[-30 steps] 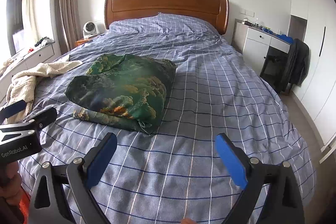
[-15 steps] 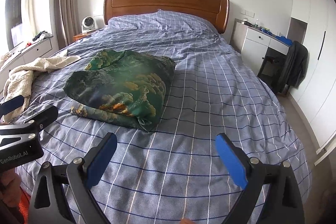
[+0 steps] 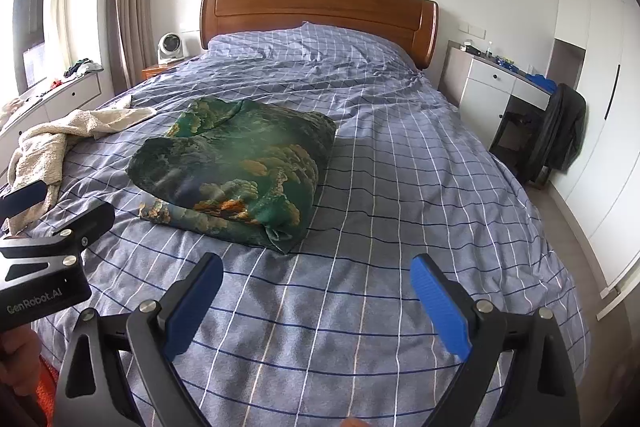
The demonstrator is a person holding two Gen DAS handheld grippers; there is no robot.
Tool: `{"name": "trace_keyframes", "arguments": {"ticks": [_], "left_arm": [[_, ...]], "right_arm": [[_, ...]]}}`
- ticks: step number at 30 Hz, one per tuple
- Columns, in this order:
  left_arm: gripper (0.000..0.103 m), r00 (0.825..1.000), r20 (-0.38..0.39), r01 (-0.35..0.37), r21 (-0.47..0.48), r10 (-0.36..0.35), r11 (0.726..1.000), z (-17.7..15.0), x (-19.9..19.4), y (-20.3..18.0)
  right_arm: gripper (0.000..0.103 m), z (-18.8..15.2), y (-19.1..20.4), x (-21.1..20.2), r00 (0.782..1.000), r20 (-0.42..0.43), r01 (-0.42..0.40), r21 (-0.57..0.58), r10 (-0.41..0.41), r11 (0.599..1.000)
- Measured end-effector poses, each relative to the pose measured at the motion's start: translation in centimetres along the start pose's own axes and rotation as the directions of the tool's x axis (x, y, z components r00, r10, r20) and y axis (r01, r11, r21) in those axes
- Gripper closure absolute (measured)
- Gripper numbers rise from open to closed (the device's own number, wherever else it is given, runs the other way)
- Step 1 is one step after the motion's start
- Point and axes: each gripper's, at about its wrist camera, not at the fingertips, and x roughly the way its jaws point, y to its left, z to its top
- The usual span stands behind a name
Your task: Fold large clothes
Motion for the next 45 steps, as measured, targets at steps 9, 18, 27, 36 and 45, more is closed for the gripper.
{"name": "trace_keyframes", "arguments": {"ticks": [9,18,27,36,45], "left_arm": [[0.000,1.000,0.002,-0.015,0.011,0.015,1.000,-0.02,-0.16,-0.25],[0.000,1.000,-0.002,-0.021,0.013,0.021,1.000,-0.04,-0.08,-0.32],[0.000,1.000,-0.009,-0.014,0.005,0.014,1.000,-0.19,0.03,-0.19],[0.000,1.000,-0.012,-0.008,-0.005,0.008,1.000,-0.29,0.00,0.11],[0.000,1.000,-0.009,-0.006,-0.002,0.006,1.000,-0.13,-0.40,-0.10]], "right_arm": [[0.007,0.16,-0.10,-0.28,1.000,0.002,-0.015,0.006,0.015,1.000],[0.007,0.30,0.15,0.04,0.999,-0.011,-0.039,0.014,0.039,0.999],[0.007,0.58,0.51,-0.33,0.999,-0.003,-0.042,0.009,0.042,0.999],[0.007,0.62,0.81,-0.43,0.999,-0.010,-0.044,0.004,0.044,0.999],[0.007,0.62,0.89,-0.51,0.999,-0.020,-0.041,0.010,0.041,0.999]]}}
